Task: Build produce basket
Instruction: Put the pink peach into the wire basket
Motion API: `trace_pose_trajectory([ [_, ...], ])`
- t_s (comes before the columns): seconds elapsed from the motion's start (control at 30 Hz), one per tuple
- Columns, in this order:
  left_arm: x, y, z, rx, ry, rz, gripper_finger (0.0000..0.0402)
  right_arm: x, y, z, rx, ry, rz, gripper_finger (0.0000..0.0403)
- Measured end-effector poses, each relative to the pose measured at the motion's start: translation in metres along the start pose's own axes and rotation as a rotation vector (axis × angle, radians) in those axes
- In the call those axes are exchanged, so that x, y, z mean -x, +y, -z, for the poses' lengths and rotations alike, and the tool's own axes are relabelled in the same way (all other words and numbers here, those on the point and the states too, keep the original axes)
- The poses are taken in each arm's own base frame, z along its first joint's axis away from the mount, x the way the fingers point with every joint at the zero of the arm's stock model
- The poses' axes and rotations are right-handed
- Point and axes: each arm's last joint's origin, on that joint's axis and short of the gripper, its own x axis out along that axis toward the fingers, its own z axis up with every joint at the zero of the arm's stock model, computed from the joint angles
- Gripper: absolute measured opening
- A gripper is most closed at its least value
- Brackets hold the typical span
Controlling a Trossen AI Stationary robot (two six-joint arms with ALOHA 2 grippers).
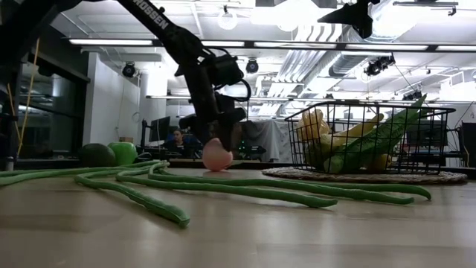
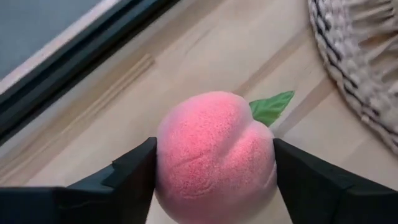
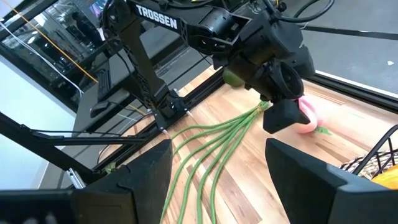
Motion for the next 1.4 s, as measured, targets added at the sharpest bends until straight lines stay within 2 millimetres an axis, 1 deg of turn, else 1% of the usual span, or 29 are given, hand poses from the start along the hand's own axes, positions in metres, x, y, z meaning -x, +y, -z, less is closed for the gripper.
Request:
trace_pose_trajectory([
  [0.1, 0.008, 0.002, 0.000, -0.015, 0.002, 0.007, 0.0251, 0.000, 0.000, 0.000, 0.000, 0.000, 0.000, 0.0248],
  [0.17, 0.020, 0.004, -0.003, -0.026, -0.027, 0.022, 0.0251, 0.000, 0.000, 0.000, 0.000, 0.000, 0.000, 0.0248],
  [0.33, 0.071, 0.011, -0.013, -0.044, -0.141, 0.099, 0.0252, 0.000, 0.000, 0.000, 0.009, -0.001, 0.000, 0.0248],
  [0.43, 0.115, 0.009, -0.017, -0.044, -0.293, 0.193, 0.0252, 0.000, 0.000, 0.000, 0.017, -0.003, 0.004, 0.0248],
  [0.57, 0.171, 0.005, -0.001, -0.051, -0.506, 0.383, 0.0252, 0.000, 0.000, 0.000, 0.024, -0.006, 0.009, 0.0248],
  [0.67, 0.205, 0.003, 0.024, -0.051, -0.672, 0.506, 0.0252, 0.000, 0.000, 0.000, 0.040, -0.008, 0.010, 0.0248],
  [0.73, 0.222, 0.001, 0.044, -0.053, -0.777, 0.594, 0.0252, 0.000, 0.000, 0.000, 0.050, -0.009, 0.009, 0.0248],
  [0.8, 0.231, -0.001, 0.065, -0.051, -0.851, 0.678, 0.0252, 0.000, 0.000, -0.001, 0.059, -0.015, 0.006, 0.0248],
  [0.9, 0.236, -0.007, 0.094, -0.040, -0.928, 0.765, 0.0252, 0.000, 0.001, -0.001, 0.071, -0.018, -0.001, 0.0248],
  [0.97, 0.238, -0.009, 0.107, -0.009, -0.963, 0.775, 0.0252, 0.000, 0.001, -0.001, 0.081, -0.018, -0.001, 0.0248],
  [1.03, 0.239, -0.011, 0.113, 0.011, -0.989, 0.760, 0.0252, 0.000, 0.001, -0.001, 0.081, -0.018, -0.002, 0.0248],
  [1.13, 0.240, -0.013, 0.114, 0.008, -1.003, 0.745, 0.0252, 0.000, 0.001, -0.001, 0.084, -0.018, -0.002, 0.0248],
  [1.23, 0.239, -0.020, 0.105, 0.004, -0.998, 0.731, 0.0253, 0.000, 0.002, -0.003, 0.082, -0.035, -0.012, 0.0248],
  [1.33, 0.231, -0.036, 0.090, -0.048, -0.959, 0.689, 0.0253, 0.001, 0.006, -0.010, 0.094, -0.111, -0.049, 0.0248],
  [1.4, 0.225, -0.050, 0.076, -0.086, -0.916, 0.658, 0.0253, 0.004, 0.009, -0.017, 0.110, -0.177, -0.080, 0.0248],
])
